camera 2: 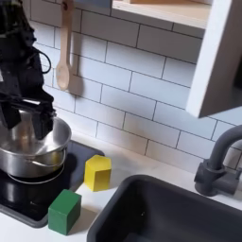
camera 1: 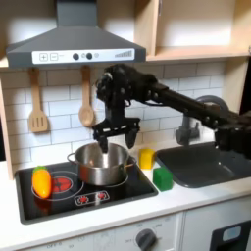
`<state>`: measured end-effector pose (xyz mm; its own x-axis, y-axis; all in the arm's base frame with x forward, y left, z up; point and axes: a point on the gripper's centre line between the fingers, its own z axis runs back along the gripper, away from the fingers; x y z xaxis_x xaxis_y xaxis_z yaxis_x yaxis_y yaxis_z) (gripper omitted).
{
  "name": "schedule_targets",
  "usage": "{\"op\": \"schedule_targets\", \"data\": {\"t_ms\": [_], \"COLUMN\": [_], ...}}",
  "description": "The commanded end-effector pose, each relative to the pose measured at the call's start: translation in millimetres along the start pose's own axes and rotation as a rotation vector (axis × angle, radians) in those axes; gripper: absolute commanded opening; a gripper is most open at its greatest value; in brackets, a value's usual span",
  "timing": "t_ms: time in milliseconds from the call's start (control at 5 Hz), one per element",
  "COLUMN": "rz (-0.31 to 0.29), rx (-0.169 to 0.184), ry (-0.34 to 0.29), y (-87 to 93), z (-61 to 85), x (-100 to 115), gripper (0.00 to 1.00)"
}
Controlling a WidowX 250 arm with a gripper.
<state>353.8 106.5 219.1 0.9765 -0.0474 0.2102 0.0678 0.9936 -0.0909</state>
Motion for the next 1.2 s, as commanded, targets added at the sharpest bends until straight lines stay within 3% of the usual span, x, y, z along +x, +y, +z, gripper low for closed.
{"op": "schedule_targets", "data": {"t_ms": [0, 400, 600, 1000], "rz": [-0.082, -0.142, -0.155, -0.177], "rx": [-0.034, -0.028, -0.008, -0.009], "ry": [0.037, 0.05, 0.046, 0.042], "y": [-21.5, -31.6, -29.4, -29.1], "z": [0.1, -2.6, -4.7, -4.7], "x": [-41, -68, -75, -75], "gripper": [1.0, 1.0, 1.0, 1.0]}}
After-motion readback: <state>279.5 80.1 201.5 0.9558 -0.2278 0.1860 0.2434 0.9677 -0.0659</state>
